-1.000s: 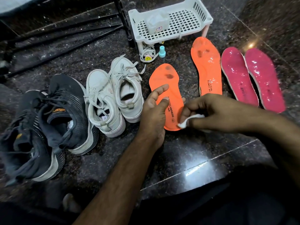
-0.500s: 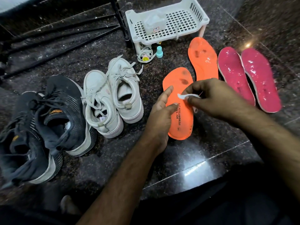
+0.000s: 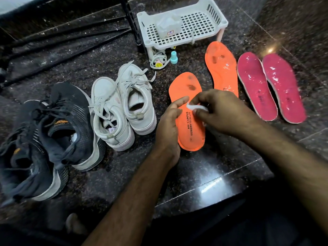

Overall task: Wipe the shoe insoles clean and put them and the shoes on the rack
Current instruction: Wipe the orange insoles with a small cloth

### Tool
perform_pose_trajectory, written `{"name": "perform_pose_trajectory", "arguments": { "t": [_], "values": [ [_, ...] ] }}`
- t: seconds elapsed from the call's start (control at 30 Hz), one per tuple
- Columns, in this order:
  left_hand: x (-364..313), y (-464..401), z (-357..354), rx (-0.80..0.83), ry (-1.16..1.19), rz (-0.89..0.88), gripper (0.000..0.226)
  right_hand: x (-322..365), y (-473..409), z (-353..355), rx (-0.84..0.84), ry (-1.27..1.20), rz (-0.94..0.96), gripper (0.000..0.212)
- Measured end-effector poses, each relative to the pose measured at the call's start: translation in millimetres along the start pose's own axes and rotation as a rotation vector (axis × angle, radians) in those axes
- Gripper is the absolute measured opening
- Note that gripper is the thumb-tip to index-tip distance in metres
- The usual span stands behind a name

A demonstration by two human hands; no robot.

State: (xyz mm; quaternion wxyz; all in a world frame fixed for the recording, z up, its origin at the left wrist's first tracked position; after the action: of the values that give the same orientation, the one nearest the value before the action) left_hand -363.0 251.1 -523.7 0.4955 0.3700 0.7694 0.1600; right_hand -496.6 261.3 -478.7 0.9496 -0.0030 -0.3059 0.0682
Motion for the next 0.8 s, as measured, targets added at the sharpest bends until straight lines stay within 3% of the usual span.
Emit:
{"name": "perform_pose_trajectory", "arguments": {
  "t": [0.1,0.3,0.37,0.5,0.6,0.7,0.8],
  "values": [
    [-1,-1,4,-0.009,0.083,0.077,0.029,21,10,-13,0.208,-0.042,0.131,0.023],
    [2,-9,10,-0.085,-0.022,-0.031,0.030,41,38,-15,0.527,-0.209,0.230,0.016],
    [1,-10,10,-0.101,-0.064,-0.061,0.037,34,33,-4,0.459,-0.333,0.168,0.015],
    [0,-12,15,-0.145,-0.136,-0.103,0.038,10,15,11,0.005,-0.417,0.028,0.011],
    [0,-12,15,-0.153,-0.159,-0.115,0.037,10,13,5,-0.068,-0.288,-0.004,0.010],
    [1,-15,17,-0.159,-0.158,-0.128,0.038,23,18,-11,0.225,-0.108,0.124,0.013],
    [1,-15,19,-0.174,-0.159,-0.128,0.038,30,29,-15,0.486,-0.117,0.183,0.011]
  ]
}}
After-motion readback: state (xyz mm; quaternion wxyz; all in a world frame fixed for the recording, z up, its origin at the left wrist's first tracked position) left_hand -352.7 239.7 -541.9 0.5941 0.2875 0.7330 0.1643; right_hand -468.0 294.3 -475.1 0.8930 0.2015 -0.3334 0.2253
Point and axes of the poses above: each hand's wrist, its own y-axis away from the middle knuckle, its own z-axis out of the back of the hand, x = y × z, the point moved 4 cm from there along -y, towards the middle knuckle, and after that the axes turned 12 degrees about z, right-handed, at the moved point
